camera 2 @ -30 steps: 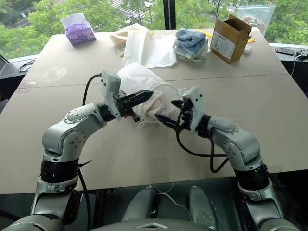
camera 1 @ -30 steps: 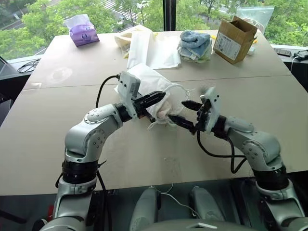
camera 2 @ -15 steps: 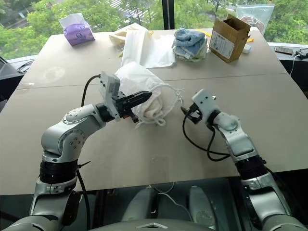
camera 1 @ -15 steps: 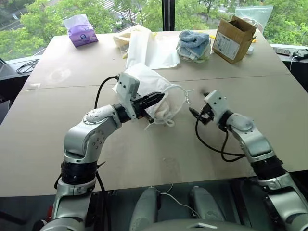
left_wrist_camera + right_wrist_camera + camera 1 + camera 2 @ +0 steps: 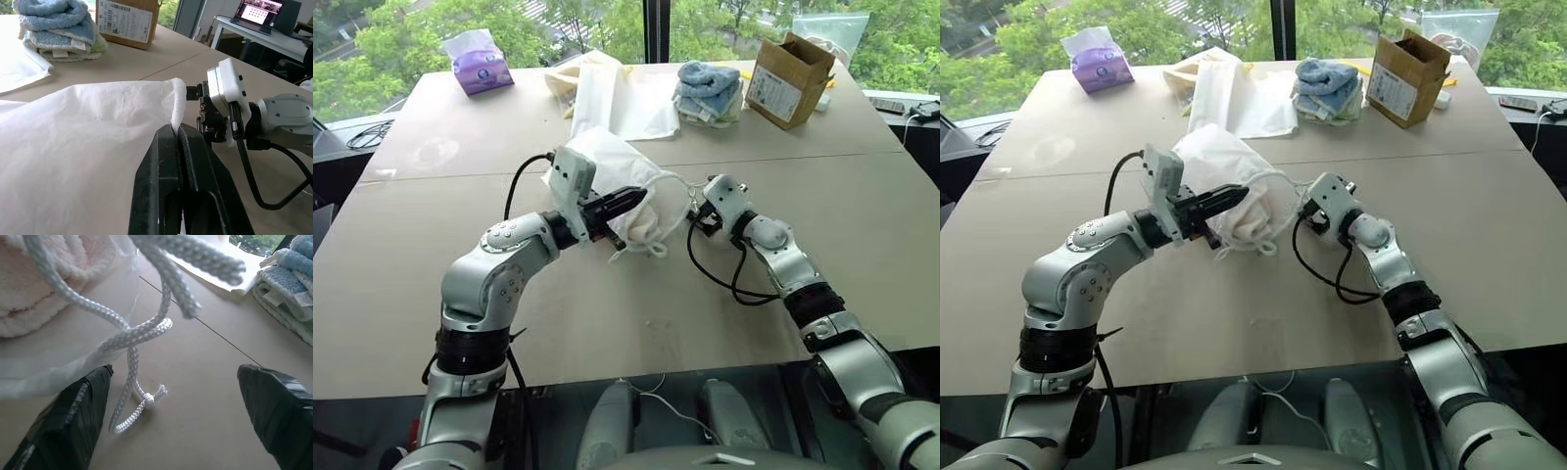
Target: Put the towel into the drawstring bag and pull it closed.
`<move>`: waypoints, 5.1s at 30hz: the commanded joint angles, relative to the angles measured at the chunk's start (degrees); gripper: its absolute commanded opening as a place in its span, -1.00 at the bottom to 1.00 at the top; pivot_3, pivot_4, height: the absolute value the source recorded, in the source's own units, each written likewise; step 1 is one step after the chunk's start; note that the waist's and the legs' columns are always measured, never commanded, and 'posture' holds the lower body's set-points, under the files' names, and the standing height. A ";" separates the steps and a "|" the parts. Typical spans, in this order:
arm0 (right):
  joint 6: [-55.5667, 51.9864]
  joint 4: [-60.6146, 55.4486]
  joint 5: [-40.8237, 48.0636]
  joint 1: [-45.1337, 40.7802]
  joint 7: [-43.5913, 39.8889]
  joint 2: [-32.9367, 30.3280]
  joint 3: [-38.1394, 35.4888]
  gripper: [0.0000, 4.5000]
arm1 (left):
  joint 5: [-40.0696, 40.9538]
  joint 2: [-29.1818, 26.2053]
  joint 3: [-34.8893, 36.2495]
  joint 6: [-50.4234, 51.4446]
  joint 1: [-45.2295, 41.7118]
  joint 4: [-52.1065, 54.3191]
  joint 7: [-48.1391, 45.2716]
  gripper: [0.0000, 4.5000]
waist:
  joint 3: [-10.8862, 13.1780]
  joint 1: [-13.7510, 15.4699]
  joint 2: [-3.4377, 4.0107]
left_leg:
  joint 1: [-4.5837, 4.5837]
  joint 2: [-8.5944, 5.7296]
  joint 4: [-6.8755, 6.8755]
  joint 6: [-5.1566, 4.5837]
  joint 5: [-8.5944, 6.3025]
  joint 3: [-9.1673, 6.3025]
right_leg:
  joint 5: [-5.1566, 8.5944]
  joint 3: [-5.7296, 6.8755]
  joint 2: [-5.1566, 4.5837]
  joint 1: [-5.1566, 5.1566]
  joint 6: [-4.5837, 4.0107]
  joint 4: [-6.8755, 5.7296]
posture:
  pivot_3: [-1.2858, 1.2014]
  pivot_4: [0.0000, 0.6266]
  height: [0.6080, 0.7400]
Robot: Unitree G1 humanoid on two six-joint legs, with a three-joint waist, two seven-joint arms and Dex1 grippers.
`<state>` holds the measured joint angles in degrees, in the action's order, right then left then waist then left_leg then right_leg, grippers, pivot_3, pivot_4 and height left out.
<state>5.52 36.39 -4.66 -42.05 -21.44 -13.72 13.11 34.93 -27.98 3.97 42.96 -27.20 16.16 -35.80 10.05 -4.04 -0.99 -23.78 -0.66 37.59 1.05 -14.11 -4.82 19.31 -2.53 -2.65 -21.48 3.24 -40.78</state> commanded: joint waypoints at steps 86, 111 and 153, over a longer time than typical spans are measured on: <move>-36.78 -48.25 16.23 -11.49 8.26 -4.85 -19.07 -1.00 | -19.37 18.71 -18.30 -19.19 -11.50 -36.86 -12.19 -0.58 | 0.00 0.24 0.07 | -0.13 -0.12 -0.04 0.02 0.04 0.00 | 0.00 -0.02 -0.04 -0.19 0.00 -0.09 | 0.03 -0.52 1.00; -32.37 -41.29 11.61 -11.42 17.64 -9.75 -27.39 -1.00 | -41.52 3.76 5.18 -52.69 -22.09 -27.55 27.03 -0.98 | 0.00 0.62 0.05 | -0.18 -0.12 -0.05 0.02 0.03 0.00 | 0.00 -0.01 -0.07 -0.22 0.00 -0.09 | 0.03 -0.52 1.00; -29.30 -47.09 24.18 -1.08 25.08 -9.96 -37.11 -1.00 | -25.47 1.17 17.71 -29.64 -19.29 -27.62 43.80 -0.98 | -0.02 0.04 0.02 | -0.19 -0.12 -0.14 0.02 0.04 0.01 | 0.00 0.01 -0.11 -0.26 0.00 -0.08 | 0.03 -0.52 1.00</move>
<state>-24.10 -6.70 17.51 -44.31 6.13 -22.36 -22.04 8.52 -25.70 19.91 12.76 -47.52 -15.07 8.96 10.03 -4.00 -0.97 -23.97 -0.78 37.44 1.07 -14.07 -4.83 19.31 -2.51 -2.77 -21.74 3.25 -40.85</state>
